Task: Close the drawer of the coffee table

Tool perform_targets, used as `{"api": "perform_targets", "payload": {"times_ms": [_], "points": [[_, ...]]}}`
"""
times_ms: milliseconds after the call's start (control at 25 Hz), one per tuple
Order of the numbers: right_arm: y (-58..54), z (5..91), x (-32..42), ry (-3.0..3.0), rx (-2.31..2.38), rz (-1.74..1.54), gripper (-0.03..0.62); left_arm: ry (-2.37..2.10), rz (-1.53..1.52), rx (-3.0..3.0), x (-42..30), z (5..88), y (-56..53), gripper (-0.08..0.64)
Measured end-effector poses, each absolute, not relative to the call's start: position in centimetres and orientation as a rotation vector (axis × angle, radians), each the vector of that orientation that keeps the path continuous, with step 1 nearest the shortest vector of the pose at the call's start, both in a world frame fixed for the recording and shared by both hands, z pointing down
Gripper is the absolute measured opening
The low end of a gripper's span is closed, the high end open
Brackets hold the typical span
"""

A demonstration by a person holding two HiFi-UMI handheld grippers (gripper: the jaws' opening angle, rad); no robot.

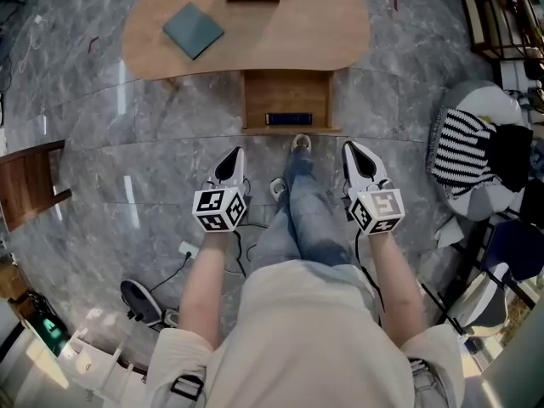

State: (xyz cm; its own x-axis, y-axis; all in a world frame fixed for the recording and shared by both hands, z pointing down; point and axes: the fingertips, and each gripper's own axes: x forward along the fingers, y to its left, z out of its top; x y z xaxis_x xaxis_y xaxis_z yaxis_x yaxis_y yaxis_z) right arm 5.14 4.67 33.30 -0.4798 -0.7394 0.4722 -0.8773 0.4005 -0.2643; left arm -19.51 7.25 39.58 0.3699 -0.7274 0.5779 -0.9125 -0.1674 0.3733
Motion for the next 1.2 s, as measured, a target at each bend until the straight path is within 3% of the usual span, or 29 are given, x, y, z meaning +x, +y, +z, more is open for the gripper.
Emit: {"api": "perform_targets", "payload": {"times_ms": [840, 1200], "points": [[2.8, 58.8, 10.4, -2.081, 1.340, 0.880, 0.018, -1.314, 0.544, 1.771, -21.1, 61.5, 6.1, 0.016], [4.0, 67.6, 12.3, -1.960, 1.202, 0.833, 0.110, -1.233, 0.727, 1.772, -21.0, 69.3, 7.6, 0.206]]}}
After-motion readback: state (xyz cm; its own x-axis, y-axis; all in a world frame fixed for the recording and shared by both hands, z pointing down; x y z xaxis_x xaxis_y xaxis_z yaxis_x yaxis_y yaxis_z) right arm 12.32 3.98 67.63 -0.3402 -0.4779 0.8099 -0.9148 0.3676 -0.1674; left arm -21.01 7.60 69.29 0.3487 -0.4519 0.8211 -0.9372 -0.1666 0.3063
